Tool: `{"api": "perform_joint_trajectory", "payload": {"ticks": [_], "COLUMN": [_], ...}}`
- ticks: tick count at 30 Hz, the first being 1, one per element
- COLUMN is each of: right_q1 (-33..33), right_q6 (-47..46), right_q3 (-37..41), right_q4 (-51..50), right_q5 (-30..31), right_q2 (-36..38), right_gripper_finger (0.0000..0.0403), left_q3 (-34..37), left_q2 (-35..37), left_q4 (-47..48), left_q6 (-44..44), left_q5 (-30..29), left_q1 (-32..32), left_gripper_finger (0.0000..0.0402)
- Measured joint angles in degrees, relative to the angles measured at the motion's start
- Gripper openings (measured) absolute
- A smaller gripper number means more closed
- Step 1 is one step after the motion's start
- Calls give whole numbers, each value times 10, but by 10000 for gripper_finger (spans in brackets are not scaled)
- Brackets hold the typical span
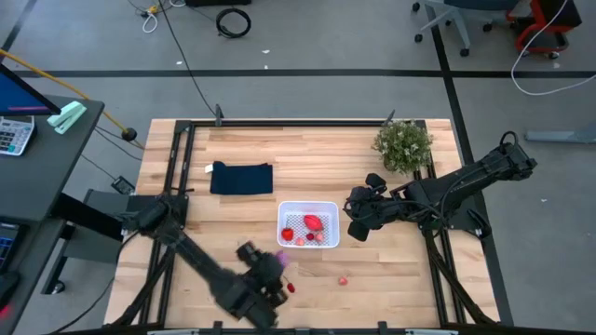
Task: Pick and placing Produce into tupperware
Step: Put the onion into the white bin, then put the cherry into the white bin
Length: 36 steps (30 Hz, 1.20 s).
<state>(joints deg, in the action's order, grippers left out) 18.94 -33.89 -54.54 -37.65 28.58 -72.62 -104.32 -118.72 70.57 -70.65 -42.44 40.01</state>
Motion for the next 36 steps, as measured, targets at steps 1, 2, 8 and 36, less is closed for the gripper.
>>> {"api": "perform_joint_trajectory", "payload": {"ticks": [1, 2, 8, 36], "right_q1": [0, 0, 0, 0], "right_q6": [-2, -4, -5, -11], "right_q3": [0, 0, 0, 0], "right_q4": [0, 0, -3, -100], "right_q5": [-4, -9, -39, -60], "right_q2": [0, 0, 0, 0], "right_gripper_finger": [160, 160, 160, 160], "left_q3": [-7, -12, -18, -18], "left_q2": [0, 0, 0, -9], "left_q4": [0, 0, -40, -84], "left_q6": [30, 63, 219, 363], "left_q5": [-4, -5, 17, 269], "left_q1": [-16, -32, -142, -250], "left_gripper_finger": [251, 251, 265, 246]}}
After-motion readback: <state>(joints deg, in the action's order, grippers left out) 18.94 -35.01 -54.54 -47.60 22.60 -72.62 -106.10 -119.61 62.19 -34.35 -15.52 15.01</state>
